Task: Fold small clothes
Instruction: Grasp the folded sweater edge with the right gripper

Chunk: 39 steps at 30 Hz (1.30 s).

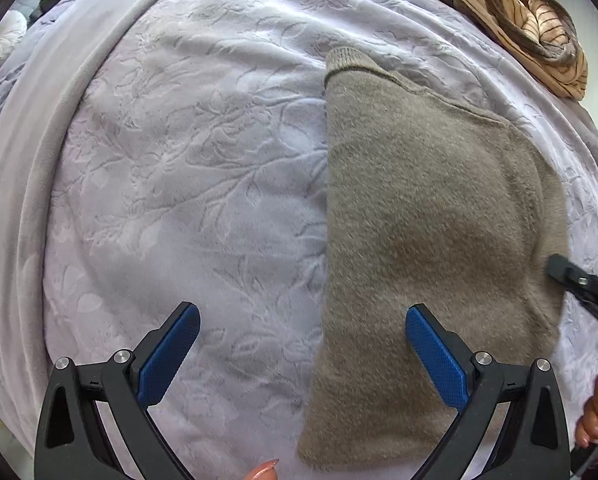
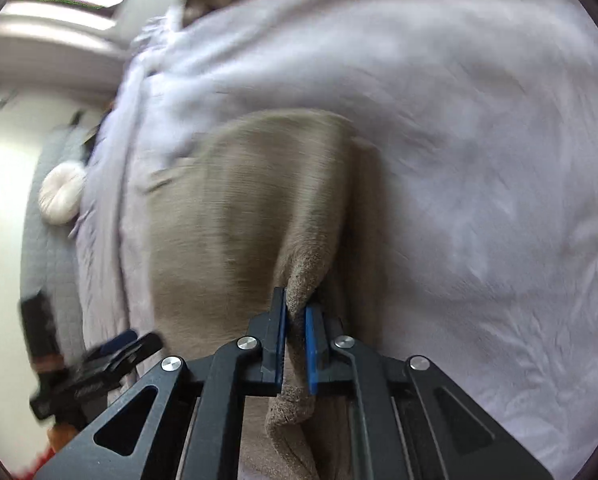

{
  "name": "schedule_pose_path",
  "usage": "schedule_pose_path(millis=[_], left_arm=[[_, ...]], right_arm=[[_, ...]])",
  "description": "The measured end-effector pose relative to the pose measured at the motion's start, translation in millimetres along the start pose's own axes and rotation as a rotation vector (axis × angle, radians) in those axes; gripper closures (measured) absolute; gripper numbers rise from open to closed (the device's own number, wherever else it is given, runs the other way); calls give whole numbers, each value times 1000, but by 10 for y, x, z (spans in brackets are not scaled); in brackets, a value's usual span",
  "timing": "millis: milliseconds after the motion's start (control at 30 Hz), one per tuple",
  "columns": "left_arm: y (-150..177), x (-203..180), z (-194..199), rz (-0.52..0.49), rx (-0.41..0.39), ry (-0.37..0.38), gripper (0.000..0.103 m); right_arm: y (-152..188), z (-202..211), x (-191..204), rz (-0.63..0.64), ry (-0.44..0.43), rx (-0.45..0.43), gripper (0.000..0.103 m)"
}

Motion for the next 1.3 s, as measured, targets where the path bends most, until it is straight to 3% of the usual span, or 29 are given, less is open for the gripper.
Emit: schedule_pose_path(millis=[133, 233, 433, 667, 733, 767, 800, 867, 1300], left_arm=[[-28, 0, -98, 1, 18, 10, 0], [-53, -37, -131, -3, 20, 13, 0], [-123, -105, -136, -23, 23, 14, 0], [88, -31, -18, 2, 26, 46, 0], [139, -14, -50, 6, 24, 56, 0], [139, -8, -52, 6, 22, 57, 0], [141, -4, -59, 6, 22, 61, 0], [146, -7, -63, 4, 26, 72, 0], [85, -91, -224, -45, 51, 98, 0]], right_arm=[[23, -56, -220, -39, 78, 15, 94], [82, -90, -428, -114, 56, 16, 94], [108, -34, -404, -105, 120, 16, 94], [212, 117, -387, -133, 77, 35, 92], [279, 134, -418, -155, 60, 38, 88], [302, 137, -437, -164, 56, 39, 80], [328, 134, -455, -173, 52, 40, 66], [365, 130, -476, -182, 43, 36, 52], [298, 1, -482, -149, -20, 49, 51]])
Point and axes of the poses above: each gripper's, at about its wrist camera, not at the fingertips, and z roughly against the way its jaws point, x to its left, y to its underside, the point moved 6 cm from there along -z, roughly the way its jaws point, and after that the axes turned 1 degree about -y, right-handed, at the moved point
